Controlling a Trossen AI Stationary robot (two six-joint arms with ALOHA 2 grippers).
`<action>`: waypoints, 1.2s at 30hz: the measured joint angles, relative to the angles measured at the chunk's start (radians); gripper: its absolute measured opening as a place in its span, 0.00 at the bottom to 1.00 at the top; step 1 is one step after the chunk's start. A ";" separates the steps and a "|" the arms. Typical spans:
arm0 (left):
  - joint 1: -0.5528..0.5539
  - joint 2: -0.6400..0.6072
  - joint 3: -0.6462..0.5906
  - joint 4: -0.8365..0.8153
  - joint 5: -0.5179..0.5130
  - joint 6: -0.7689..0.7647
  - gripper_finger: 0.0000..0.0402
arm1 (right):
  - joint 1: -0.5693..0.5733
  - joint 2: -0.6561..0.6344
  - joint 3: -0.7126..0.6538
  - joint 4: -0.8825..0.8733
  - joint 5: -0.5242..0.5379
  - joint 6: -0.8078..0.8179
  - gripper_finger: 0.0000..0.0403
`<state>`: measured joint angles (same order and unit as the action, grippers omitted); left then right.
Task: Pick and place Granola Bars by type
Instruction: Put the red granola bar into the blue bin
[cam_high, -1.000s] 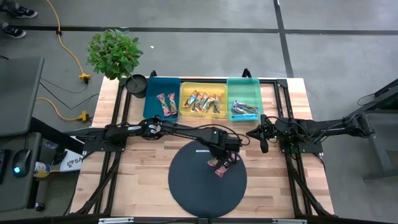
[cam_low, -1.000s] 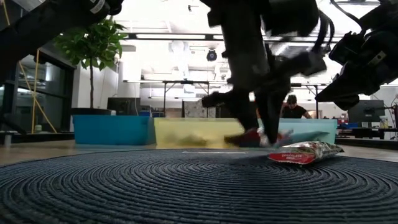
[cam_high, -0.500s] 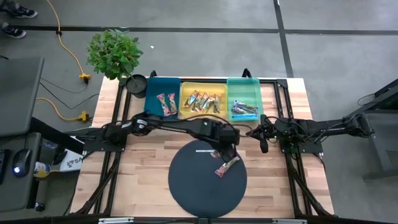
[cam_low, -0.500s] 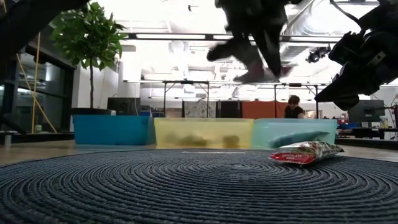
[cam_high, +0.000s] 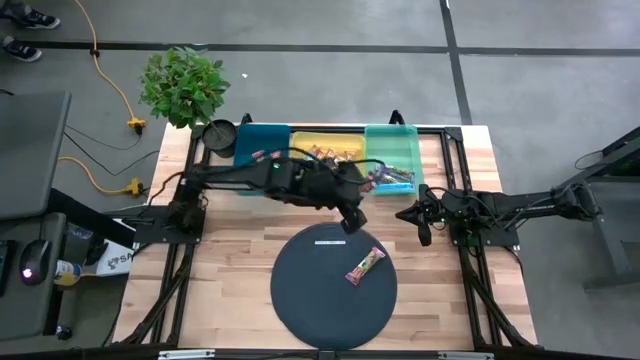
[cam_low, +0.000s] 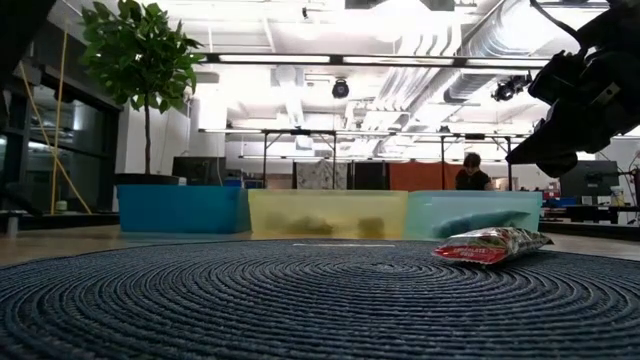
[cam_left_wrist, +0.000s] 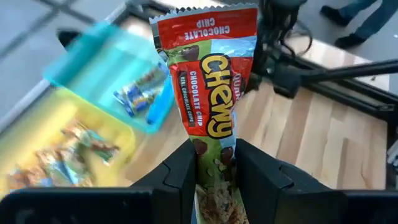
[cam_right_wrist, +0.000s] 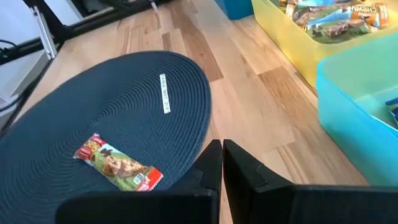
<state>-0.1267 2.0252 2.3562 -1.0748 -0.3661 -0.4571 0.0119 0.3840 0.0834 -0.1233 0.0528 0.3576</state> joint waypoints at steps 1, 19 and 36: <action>0.000 -0.011 0.000 0.003 -0.009 0.014 0.24 | 0.000 0.001 0.000 -0.003 0.000 0.000 0.00; -0.049 -0.094 -0.005 0.213 0.063 0.329 0.24 | 0.000 0.008 0.000 0.000 0.000 0.000 0.00; -0.051 -0.175 -0.005 0.253 0.087 0.379 0.24 | 0.000 0.009 0.000 0.008 0.000 0.000 0.00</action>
<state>-0.1772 1.8500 2.3510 -0.8223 -0.2794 -0.0776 0.0119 0.3927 0.0834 -0.1150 0.0528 0.3576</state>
